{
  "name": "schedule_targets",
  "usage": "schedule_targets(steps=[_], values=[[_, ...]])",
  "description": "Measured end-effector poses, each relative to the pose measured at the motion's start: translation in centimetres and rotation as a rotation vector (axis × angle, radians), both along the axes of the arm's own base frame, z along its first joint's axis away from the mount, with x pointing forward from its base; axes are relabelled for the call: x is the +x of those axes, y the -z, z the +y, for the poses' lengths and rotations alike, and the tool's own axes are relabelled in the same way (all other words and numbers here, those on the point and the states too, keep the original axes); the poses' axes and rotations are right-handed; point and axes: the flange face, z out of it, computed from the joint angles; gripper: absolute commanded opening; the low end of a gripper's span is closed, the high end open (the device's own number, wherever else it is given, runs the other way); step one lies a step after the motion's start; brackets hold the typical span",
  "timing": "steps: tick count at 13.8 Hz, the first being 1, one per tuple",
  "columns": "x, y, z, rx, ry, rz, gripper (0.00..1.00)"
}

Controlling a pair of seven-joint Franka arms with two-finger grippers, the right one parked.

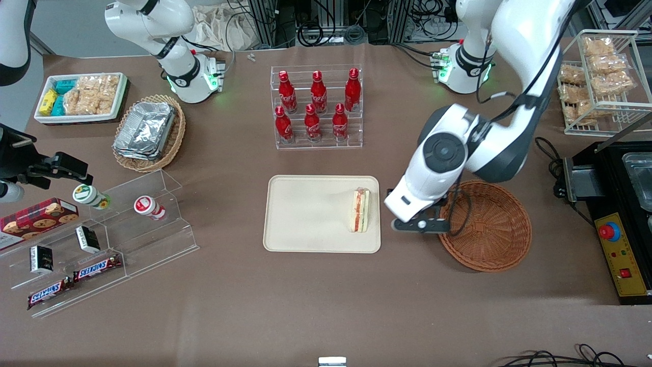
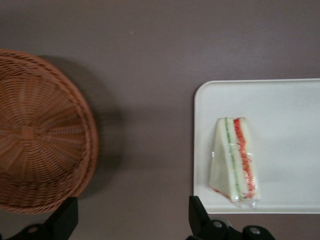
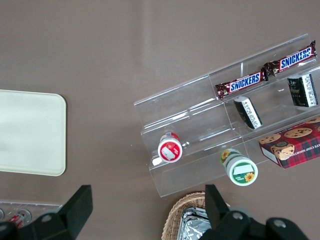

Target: Place sandwich from basket to tray

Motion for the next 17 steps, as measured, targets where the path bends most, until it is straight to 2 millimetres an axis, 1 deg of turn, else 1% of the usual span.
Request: schedule_targets(steps=[3,6,9,11,13,15,17], values=[[-0.9,-3.6,4.6,0.017,-0.072,-0.043,0.99],[-1.3,-7.5,9.1,-0.039,-0.186,-0.061,0.99],[-1.8,-10.4,13.5,-0.040,-0.178,-0.054,0.99],[-2.1,-11.4,16.0,-0.047,-0.168,-0.029,0.99],[-2.3,-12.1,17.9,-0.041,-0.151,-0.020,0.99],[-2.3,-12.1,19.0,-0.038,-0.133,-0.014,0.99],[-2.3,-12.0,19.4,-0.036,-0.123,-0.005,0.99]])
